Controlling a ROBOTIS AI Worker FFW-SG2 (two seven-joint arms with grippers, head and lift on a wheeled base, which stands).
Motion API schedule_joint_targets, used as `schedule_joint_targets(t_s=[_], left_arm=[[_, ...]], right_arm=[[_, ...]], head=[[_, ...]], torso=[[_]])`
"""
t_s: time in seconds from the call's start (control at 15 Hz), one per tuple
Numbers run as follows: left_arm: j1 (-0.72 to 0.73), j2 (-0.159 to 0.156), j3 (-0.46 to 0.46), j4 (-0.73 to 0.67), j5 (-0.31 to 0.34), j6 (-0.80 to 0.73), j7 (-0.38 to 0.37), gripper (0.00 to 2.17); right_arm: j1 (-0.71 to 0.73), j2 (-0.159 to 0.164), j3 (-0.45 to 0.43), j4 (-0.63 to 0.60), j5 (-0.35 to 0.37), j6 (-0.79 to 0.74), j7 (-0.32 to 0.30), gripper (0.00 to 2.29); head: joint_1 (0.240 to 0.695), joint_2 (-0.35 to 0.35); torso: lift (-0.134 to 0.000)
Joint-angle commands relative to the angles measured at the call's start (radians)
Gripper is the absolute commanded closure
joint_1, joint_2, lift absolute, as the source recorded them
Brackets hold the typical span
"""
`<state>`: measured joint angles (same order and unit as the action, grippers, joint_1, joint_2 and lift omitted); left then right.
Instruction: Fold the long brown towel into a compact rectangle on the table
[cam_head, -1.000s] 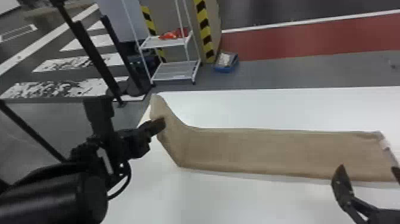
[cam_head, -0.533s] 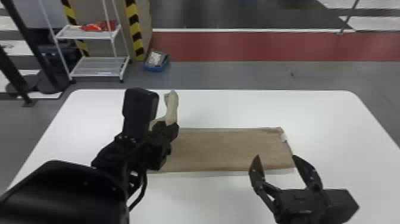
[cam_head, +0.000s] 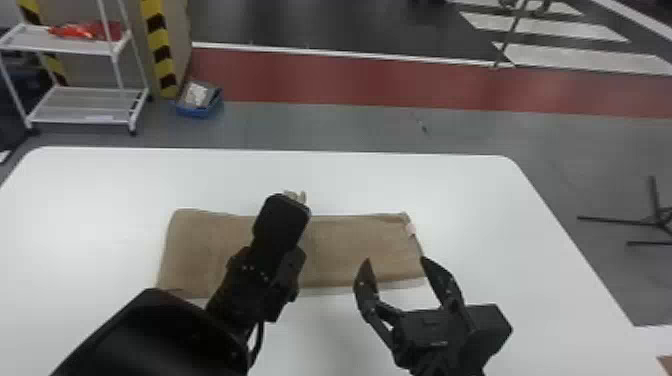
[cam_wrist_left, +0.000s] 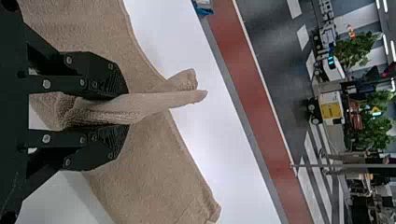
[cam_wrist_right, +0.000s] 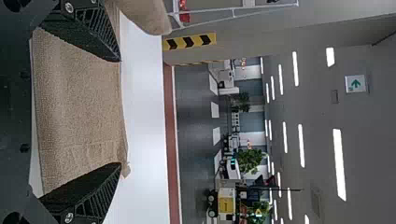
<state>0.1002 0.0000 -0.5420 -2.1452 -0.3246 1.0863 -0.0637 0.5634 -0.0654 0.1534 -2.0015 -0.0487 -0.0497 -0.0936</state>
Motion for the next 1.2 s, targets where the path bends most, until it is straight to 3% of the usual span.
schedule_joint_targets(t_s=[0.0, 0.27, 0.47, 0.6, 0.93, 1.0, 1.13], left_arm=[[0.003, -0.003, -0.035, 0.044, -0.001, -0.038, 0.024, 0.0], [0.007, -0.003, -0.036, 0.047, 0.004, -0.087, 0.039, 0.03], [0.076, -0.003, 0.085, 0.016, 0.019, -0.216, 0.05, 0.03], [0.133, -0.003, 0.197, -0.009, 0.055, -0.308, 0.047, 0.03], [0.306, -0.003, 0.507, 0.002, 0.202, -0.753, 0.03, 0.03], [0.322, -0.003, 0.537, 0.01, 0.222, -0.777, 0.022, 0.03], [0.326, -0.003, 0.573, 0.041, 0.265, -0.823, -0.007, 0.03]], right_arm=[[-0.003, 0.002, 0.0, 0.004, 0.0, 0.0, 0.0, 0.09], [-0.007, 0.004, 0.0, 0.004, 0.001, 0.009, 0.002, 0.09], [-0.025, 0.009, 0.008, 0.009, 0.003, 0.046, 0.003, 0.09], [-0.059, 0.009, 0.025, 0.018, 0.012, 0.117, 0.008, 0.09], [-0.214, 0.006, 0.114, 0.122, 0.038, 0.27, 0.02, 0.09], [-0.241, 0.006, 0.126, 0.142, 0.04, 0.304, 0.02, 0.09], [-0.264, 0.006, 0.126, 0.171, 0.052, 0.322, 0.02, 0.1]], head=[[0.695, -0.192], [0.695, -0.223], [0.695, -0.217], [0.695, -0.169], [0.695, -0.007], [0.695, 0.065], [0.695, 0.126]], torso=[[-0.122], [-0.122], [-0.122], [-0.122], [-0.122], [-0.122], [-0.122]])
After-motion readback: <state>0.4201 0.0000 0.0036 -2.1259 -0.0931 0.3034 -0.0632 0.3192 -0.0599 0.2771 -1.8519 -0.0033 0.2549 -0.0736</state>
